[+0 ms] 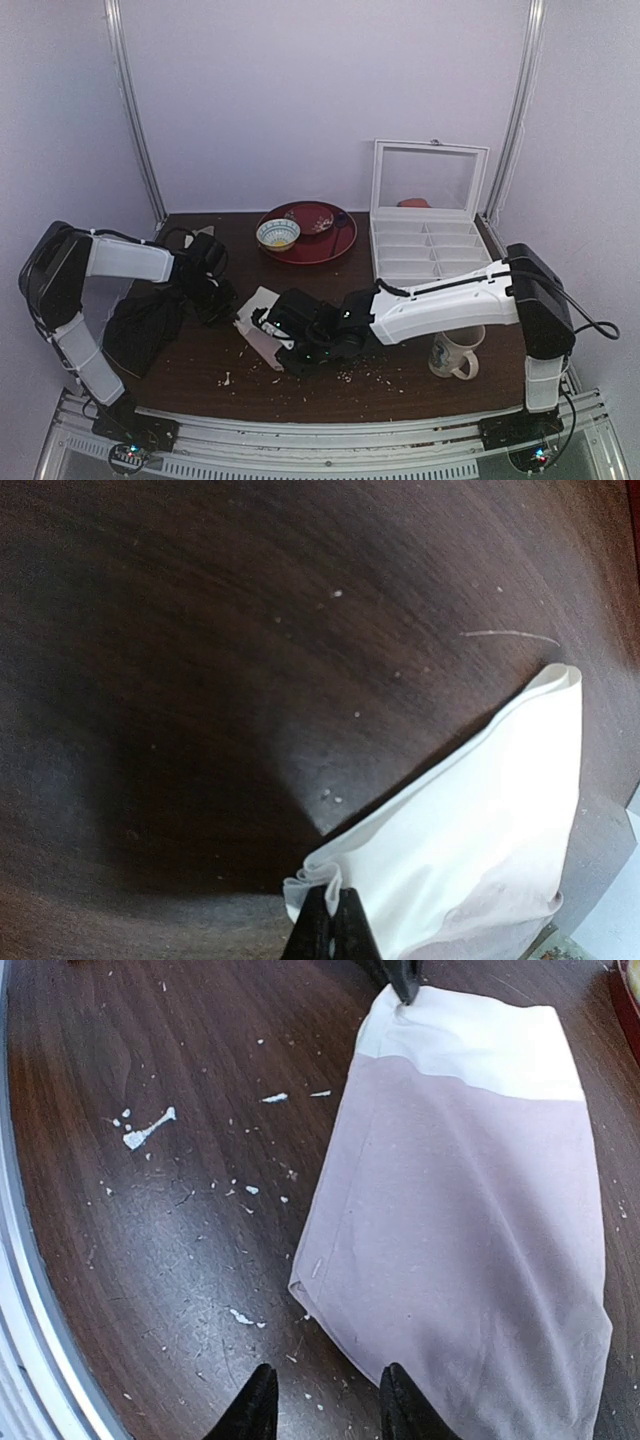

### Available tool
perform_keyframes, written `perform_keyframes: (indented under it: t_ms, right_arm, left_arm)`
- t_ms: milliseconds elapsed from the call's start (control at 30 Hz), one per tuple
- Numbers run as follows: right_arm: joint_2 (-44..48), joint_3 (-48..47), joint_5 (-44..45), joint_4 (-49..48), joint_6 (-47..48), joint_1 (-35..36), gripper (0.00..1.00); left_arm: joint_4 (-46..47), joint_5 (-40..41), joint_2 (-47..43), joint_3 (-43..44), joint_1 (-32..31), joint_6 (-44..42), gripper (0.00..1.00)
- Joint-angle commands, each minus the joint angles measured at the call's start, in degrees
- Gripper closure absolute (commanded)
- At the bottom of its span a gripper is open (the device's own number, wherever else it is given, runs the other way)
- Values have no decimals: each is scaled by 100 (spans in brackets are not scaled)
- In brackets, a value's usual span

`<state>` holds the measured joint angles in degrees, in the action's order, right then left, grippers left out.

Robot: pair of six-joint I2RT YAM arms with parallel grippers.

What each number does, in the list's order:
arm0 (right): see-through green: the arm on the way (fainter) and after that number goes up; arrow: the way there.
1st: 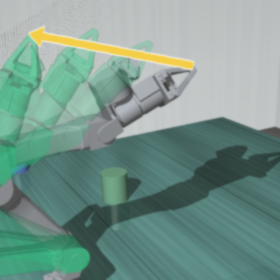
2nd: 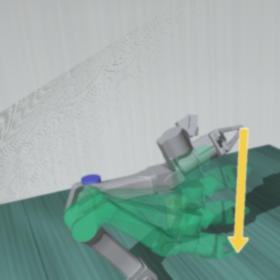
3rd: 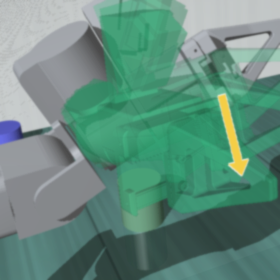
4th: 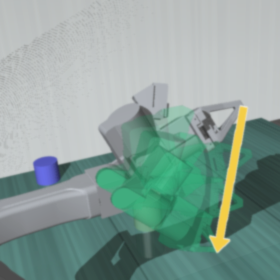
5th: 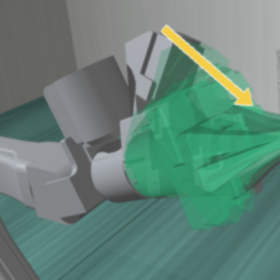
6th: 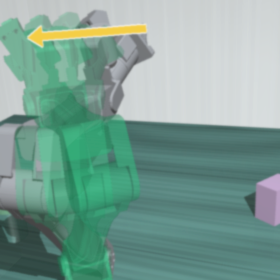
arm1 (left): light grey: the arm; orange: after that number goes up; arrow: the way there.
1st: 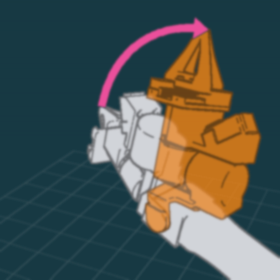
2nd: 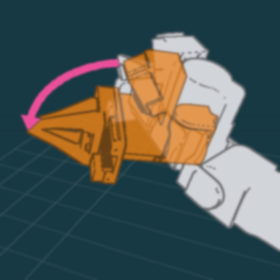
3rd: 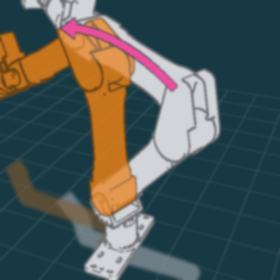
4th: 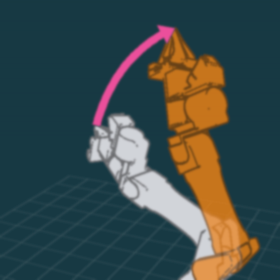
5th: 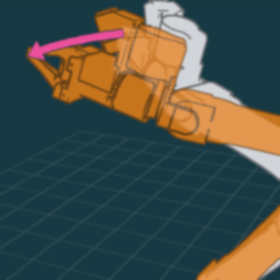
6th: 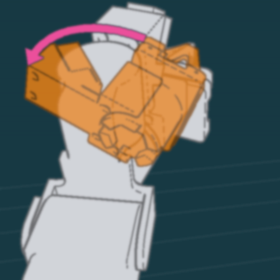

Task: Roll the underwear
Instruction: Smooth out the underwear at the center of the board, then pick up the underwear from the center of the board.

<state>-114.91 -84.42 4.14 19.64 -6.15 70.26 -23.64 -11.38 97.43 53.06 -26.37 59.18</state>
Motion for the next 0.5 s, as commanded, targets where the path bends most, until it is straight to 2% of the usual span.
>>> perform_keyframes:
  t_ms: [0, 333, 467]
  right_arm:
    - [-289, -206, 290, -283, 645, 111, 67]
    - [-778, -396, 465, -306, 845, 251, 67]
    - [-899, -472, 399, -299, 868, 256, 72]
  left_arm:
    - [75, -44, -17, 117, -30, -127, 100]
    - [70, -8, -107, 23, -32, -119, 100]
    - [74, -14, -109, 3, -34, -115, 100]
